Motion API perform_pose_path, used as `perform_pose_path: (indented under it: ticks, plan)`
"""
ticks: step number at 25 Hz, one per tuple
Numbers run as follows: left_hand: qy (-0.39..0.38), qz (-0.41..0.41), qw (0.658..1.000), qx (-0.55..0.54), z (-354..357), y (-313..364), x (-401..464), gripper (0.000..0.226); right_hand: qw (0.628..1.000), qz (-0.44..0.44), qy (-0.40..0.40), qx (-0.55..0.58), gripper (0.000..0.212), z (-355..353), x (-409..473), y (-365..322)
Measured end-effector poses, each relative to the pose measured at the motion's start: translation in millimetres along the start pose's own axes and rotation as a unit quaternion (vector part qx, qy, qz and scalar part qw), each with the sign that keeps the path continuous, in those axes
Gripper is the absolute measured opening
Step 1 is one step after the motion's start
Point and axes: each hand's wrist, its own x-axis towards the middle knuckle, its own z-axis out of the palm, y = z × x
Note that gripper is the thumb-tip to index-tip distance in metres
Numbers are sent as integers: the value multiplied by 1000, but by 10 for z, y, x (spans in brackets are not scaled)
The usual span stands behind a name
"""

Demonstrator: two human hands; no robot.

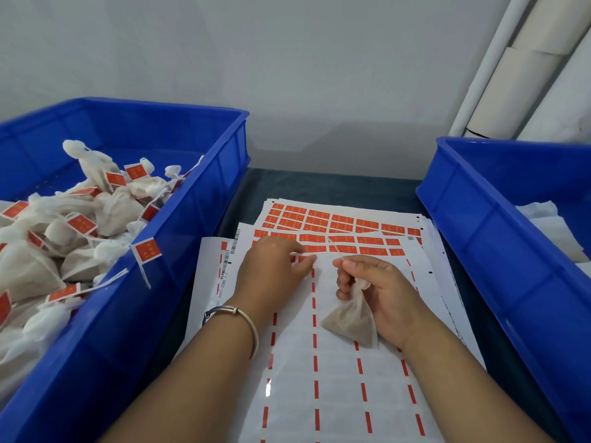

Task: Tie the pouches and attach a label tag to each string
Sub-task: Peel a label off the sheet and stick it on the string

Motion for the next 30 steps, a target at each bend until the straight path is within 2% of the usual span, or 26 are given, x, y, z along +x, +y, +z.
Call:
perform_pose_path:
  ticks: [2, 6, 9, 12, 15, 19, 22, 24, 27, 30]
  plan:
    - [-15, 17, 1000, 17, 23, 2, -2, 35, 1000, 1, 5, -2, 21, 10, -4, -9]
    - [6, 49, 998, 27, 28, -23, -2, 28, 1000, 4, 3, 1, 22, 25, -16, -23]
    - [6, 35, 999, 25, 40, 6, 3, 24, 1000, 6, 15, -12, 20, 37, -25, -29]
    - [0, -32, 999, -38, 21, 27, 26, 10, 998, -23, 35, -42, 15, 61, -53, -87]
    - [27, -122, 983, -132, -21, 0, 69, 12, 991, -77, 39, -105, 12, 73, -86, -175]
    - [91, -222, 940, -243, -89, -26, 97, 17, 962, -137, 64, -228, 15, 65, -102, -247]
    - [118, -261, 905, -313, -175, -7, 104, 18, 949, -165, 72, -258, 11, 68, -131, -288]
    - [102, -273, 880, -374, -254, 96, 100, 19, 944, -178, 77, -266, 8, 62, -151, -329]
    - [26, -262, 839, -476, -381, 369, 57, 18, 924, -209, 73, -310, 15, 62, -180, -398]
    - [-66, -241, 831, -497, -444, 608, -35, 11, 896, -247, 81, -361, 21, 42, -213, -472]
